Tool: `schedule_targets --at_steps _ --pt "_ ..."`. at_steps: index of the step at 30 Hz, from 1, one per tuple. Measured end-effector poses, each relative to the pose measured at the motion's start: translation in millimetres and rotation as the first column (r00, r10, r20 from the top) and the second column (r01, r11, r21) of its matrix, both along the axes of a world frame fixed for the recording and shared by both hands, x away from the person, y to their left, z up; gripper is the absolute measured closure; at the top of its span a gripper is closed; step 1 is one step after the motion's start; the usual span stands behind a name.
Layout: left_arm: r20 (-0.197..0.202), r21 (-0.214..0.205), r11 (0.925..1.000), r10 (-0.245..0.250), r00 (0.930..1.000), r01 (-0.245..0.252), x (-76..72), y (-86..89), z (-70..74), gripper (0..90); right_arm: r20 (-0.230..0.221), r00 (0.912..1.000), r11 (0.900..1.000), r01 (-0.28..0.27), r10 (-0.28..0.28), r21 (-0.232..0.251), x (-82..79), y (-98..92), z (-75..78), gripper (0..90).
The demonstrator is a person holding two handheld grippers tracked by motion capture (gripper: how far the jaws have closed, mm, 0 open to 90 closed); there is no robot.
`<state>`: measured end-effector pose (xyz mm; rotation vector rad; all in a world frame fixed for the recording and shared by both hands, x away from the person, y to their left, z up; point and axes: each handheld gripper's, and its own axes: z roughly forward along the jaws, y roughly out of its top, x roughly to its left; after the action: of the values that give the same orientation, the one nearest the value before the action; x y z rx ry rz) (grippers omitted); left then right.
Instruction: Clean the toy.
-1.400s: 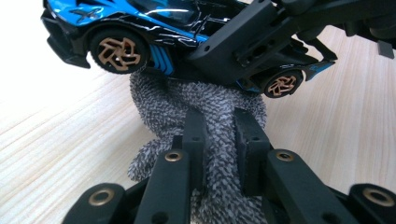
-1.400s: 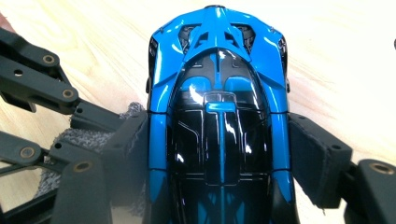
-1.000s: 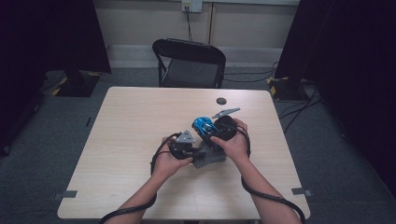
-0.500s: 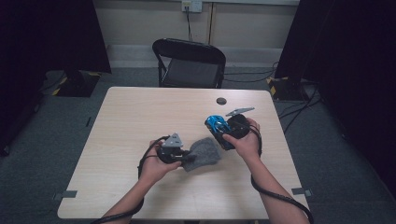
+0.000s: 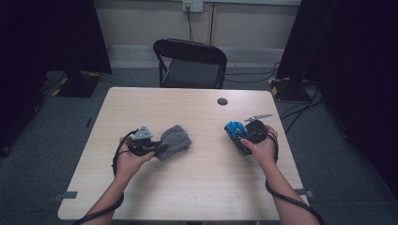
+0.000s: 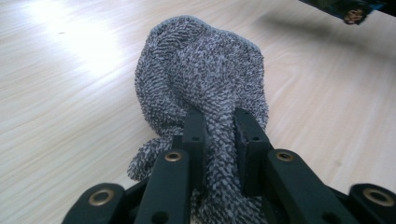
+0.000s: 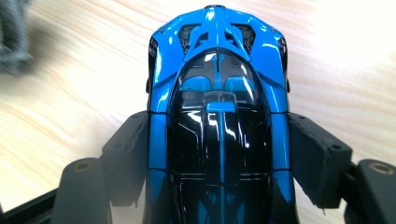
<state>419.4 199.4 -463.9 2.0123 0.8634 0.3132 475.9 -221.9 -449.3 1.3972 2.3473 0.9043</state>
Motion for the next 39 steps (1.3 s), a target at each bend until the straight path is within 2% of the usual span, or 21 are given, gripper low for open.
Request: schedule_targets --at_steps 4,11,13,21,39 --pt "-0.006 0.007 0.9996 0.029 0.9996 -0.029 2.2 9.1 -5.4 77.2 -0.016 0.9996 0.9996 0.022 -0.022 -0.017 2.7 -8.4 -9.1 28.4" --pt "-0.009 0.015 0.9993 0.034 0.9994 -0.034 4.6 10.4 -11.4 77.1 -0.044 0.9985 0.9985 0.029 -0.031 -0.046 5.0 -11.3 -22.6 28.3" --pt "-0.010 0.018 0.9992 0.035 0.9993 -0.035 5.3 10.3 -13.2 77.1 -0.045 0.9984 0.9975 0.032 -0.035 -0.063 5.5 -11.4 -24.2 28.3" --pt "-0.030 0.029 0.9988 0.041 0.9987 -0.040 7.1 9.8 -22.9 76.7 -0.053 0.9979 0.9961 0.034 -0.039 -0.081 7.3 -15.0 -29.9 28.3" --pt "-0.043 0.017 0.9983 0.057 0.9974 -0.056 9.7 8.5 -26.3 76.0 -0.055 0.9981 0.9947 0.022 -0.027 -0.100 11.2 -11.1 -33.4 28.0"
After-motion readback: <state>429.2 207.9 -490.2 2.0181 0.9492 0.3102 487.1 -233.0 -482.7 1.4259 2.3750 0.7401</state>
